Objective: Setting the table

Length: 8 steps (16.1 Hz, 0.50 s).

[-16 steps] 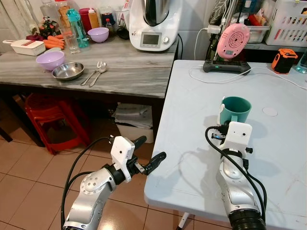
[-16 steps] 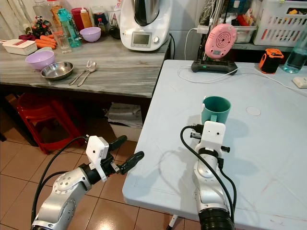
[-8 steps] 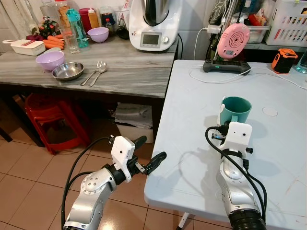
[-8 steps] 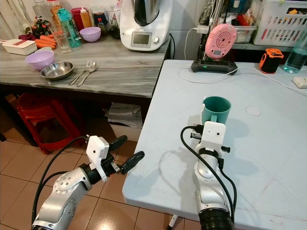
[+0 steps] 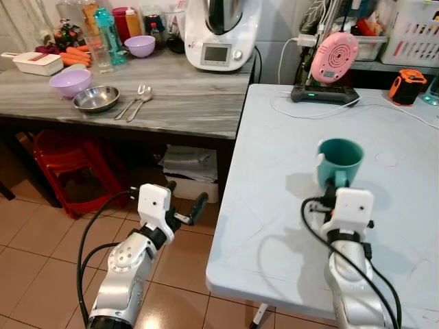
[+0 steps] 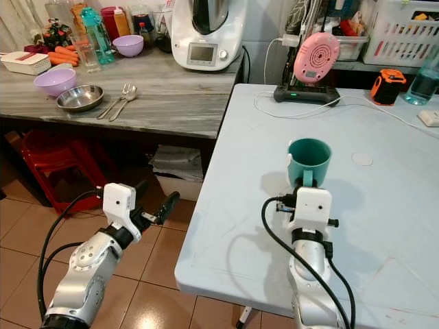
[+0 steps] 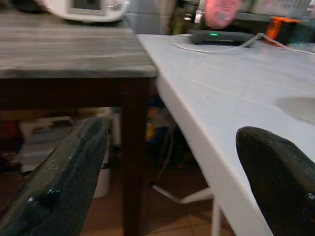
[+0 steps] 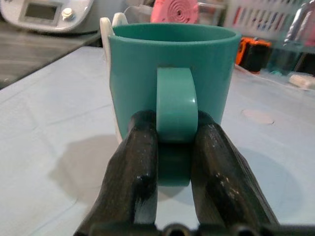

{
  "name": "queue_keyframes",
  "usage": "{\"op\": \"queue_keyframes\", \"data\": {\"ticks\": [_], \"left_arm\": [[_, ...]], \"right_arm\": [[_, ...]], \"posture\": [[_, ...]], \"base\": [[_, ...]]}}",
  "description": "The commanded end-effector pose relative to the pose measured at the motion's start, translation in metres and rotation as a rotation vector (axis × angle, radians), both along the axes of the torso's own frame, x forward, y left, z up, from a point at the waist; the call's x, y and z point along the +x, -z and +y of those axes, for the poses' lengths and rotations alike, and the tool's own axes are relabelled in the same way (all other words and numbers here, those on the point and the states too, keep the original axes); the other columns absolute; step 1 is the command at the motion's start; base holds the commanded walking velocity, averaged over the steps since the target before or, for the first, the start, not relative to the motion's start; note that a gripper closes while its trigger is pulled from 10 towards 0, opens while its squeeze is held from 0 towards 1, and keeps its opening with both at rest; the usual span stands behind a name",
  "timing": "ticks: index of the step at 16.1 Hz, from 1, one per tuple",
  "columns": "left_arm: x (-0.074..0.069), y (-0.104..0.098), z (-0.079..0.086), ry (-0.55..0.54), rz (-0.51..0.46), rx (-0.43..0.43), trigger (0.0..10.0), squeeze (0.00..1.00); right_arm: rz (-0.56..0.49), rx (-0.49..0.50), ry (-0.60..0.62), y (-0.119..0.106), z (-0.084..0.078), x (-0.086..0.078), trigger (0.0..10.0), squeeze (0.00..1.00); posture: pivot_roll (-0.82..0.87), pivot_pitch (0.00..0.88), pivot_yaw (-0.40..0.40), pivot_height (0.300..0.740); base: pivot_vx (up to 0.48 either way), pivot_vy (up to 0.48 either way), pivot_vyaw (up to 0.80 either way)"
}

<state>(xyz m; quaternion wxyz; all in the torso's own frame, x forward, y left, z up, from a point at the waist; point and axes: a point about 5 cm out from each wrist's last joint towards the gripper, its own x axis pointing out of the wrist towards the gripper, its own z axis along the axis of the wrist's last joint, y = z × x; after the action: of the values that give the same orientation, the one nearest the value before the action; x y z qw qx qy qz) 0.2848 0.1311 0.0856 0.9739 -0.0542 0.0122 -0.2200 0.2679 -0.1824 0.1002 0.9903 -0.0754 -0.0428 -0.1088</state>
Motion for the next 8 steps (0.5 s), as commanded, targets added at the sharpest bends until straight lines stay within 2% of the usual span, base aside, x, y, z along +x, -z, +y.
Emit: {"op": "queue_keyframes", "data": {"ticks": [1, 3, 5, 7, 8], "left_arm": [[0.007, -0.004, 0.008, -0.071, -0.018, 0.01, 10.0, 0.0], [0.013, -0.008, 0.015, -0.145, -0.031, 0.015, 10.0, 0.0], [0.015, -0.008, 0.017, -0.166, -0.028, 0.004, 10.0, 0.0], [0.015, -0.007, 0.017, -0.172, -0.025, 0.004, 10.0, 0.0], [0.015, -0.007, 0.015, -0.164, -0.026, 0.007, 10.0, 0.0]], "right_arm": [[-0.036, 0.005, -0.015, -0.01, 0.001, -0.003, 10.0, 0.0], [-0.035, 0.021, -0.007, -0.011, -0.004, -0.009, 10.0, 0.0], [-0.038, 0.029, 0.002, -0.011, -0.006, -0.012, 10.0, 0.0], [-0.034, 0.026, -0.004, -0.011, -0.005, -0.014, 10.0, 0.0], [-0.033, 0.027, -0.008, -0.01, -0.004, -0.013, 10.0, 0.0]], "posture": [[-0.01, 0.0, 0.043, 0.74], [-0.02, 0.0, 0.046, 0.74], [-0.02, 0.0, 0.047, 0.74], [-0.02, 0.0, 0.05, 0.74], [-0.02, 0.0, 0.049, 0.74]], "base": [[0.0, 0.0, 0.0], [0.0, 0.0, 0.0], [0.0, 0.0, 0.0], [0.0, 0.0, -0.68], [0.0, 0.27, -0.8]]}}
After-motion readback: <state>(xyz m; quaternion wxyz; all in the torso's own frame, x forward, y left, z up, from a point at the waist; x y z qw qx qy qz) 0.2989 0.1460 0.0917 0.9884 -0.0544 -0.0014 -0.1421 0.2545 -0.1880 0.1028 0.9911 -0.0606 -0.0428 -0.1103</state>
